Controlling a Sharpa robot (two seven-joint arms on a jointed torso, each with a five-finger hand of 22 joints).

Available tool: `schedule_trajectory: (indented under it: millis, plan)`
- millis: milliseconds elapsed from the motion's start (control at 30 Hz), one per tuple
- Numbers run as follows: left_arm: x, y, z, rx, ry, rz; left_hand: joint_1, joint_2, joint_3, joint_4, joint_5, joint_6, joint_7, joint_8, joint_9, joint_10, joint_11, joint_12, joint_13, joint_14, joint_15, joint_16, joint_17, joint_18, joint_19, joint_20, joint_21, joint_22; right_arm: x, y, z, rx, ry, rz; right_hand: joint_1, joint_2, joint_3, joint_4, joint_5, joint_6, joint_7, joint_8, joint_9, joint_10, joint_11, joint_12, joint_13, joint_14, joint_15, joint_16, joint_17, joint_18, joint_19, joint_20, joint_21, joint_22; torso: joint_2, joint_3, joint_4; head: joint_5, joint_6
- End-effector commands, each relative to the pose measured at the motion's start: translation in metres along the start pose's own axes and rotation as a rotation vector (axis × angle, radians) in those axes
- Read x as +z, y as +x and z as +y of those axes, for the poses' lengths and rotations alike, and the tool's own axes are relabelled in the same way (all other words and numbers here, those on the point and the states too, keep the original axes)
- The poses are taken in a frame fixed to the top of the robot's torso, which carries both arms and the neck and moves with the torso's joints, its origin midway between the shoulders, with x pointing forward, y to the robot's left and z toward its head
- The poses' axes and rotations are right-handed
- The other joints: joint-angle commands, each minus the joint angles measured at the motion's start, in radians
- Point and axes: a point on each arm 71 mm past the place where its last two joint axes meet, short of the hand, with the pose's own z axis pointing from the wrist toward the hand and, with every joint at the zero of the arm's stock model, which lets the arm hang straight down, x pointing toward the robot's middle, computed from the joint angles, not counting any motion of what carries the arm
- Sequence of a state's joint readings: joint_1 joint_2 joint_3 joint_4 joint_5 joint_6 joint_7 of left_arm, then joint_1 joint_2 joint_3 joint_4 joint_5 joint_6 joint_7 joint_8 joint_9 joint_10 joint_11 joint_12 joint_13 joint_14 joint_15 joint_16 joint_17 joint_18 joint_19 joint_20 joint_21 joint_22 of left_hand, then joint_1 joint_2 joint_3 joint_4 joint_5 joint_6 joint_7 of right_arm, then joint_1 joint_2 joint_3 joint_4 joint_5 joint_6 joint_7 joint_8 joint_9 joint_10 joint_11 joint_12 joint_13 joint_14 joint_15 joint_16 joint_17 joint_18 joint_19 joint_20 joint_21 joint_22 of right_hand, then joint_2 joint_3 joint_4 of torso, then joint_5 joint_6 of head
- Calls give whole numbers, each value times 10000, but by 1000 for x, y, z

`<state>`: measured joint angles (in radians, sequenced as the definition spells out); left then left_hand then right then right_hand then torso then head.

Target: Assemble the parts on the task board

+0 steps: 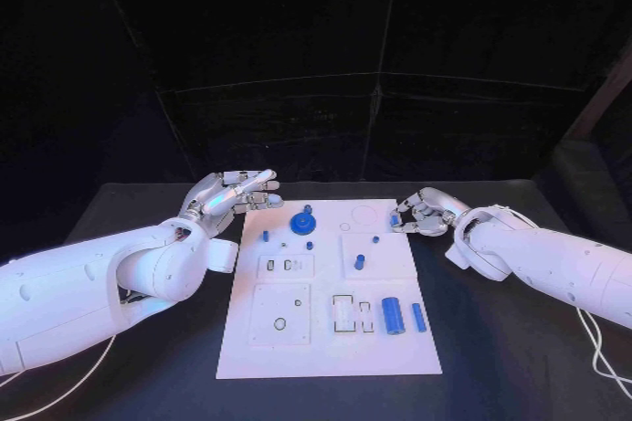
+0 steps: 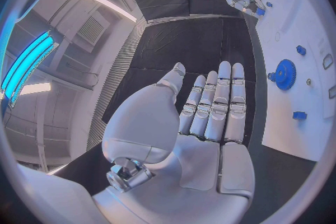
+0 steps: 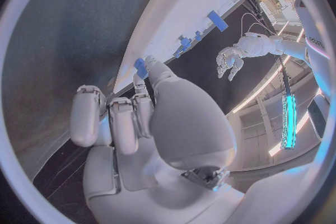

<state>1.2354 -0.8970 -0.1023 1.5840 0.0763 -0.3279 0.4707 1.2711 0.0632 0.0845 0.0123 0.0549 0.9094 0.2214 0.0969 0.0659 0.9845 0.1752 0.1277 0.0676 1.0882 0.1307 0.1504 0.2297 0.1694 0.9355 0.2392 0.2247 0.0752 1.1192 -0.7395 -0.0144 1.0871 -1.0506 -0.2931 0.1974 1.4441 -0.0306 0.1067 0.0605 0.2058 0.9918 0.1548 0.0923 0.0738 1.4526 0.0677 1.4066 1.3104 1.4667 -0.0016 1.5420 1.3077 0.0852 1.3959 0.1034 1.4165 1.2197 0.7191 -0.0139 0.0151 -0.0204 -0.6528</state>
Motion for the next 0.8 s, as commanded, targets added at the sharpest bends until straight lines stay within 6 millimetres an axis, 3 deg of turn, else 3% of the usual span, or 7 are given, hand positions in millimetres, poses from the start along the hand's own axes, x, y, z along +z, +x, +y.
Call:
schedule_trajectory:
  millis: [33, 333, 800]
  plan:
    - [0, 1, -1, -19, 44, 134, 67, 71, 7, -80, 21, 66, -5, -48, -4, 60, -4, -50, -1, -51, -3, -60, 14, 145, 14, 35, -65, -9, 0, 0, 1, -22, -76, 14, -13, 124, 103, -19, -61, 213, -52, 93, 26, 67, -44, 52, 1203, 916, -75, 42, 2081, -146, 69, -44, 50, 3, -3, -3, -1, -14, 3]
    - [0, 1, -1, -25, 28, 145, 70, 76, 10, -81, 21, 67, -5, -49, -4, 60, -4, -51, -1, -51, -3, -61, 15, 145, 15, 35, -66, -10, 1, 0, 2, -33, -116, -63, -7, 240, 293, -105, -87, 669, -232, 285, 84, 121, -197, 109, 1262, 921, -206, 50, 2102, -148, 78, -155, 58, 21, -6, -1, 3, 4, -20]
    - [0, 0, -1, -22, 15, 134, 70, 76, 10, -81, 21, 67, -5, -49, -4, 60, -4, -51, -1, -51, -3, -61, 15, 145, 15, 35, -66, -10, -1, -5, 4, -132, 80, -798, 1, 323, 419, -157, -48, 754, -279, 299, 89, 160, -247, 149, 1303, 926, -255, 58, 2121, -158, 103, -211, 79, 67, -14, -6, -4, -4, 6]
